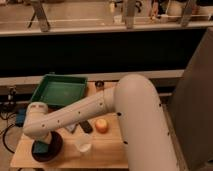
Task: Wipe purple bowl with sponge
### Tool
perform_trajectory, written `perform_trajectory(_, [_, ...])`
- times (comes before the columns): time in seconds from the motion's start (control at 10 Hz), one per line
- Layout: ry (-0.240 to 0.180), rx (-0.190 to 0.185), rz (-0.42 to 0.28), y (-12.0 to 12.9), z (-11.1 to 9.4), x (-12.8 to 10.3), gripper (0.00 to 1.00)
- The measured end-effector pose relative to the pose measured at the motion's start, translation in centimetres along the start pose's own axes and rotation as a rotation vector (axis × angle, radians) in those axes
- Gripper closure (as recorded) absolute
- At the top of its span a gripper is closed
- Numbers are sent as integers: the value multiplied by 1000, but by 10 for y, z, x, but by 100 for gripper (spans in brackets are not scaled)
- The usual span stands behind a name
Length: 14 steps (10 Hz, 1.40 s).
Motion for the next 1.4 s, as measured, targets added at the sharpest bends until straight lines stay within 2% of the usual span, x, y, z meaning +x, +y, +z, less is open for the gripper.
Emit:
perform_trajectory(0.3, [-33, 33, -23, -6, -8, -13, 100])
perform_trajectory(0.7, [-60, 17, -20, 10, -9, -27, 100])
perform_trajectory(1.1, [-36, -24, 14, 39, -17, -23, 100])
perform_trajectory(1.4, [2, -58, 23, 47, -10, -10, 100])
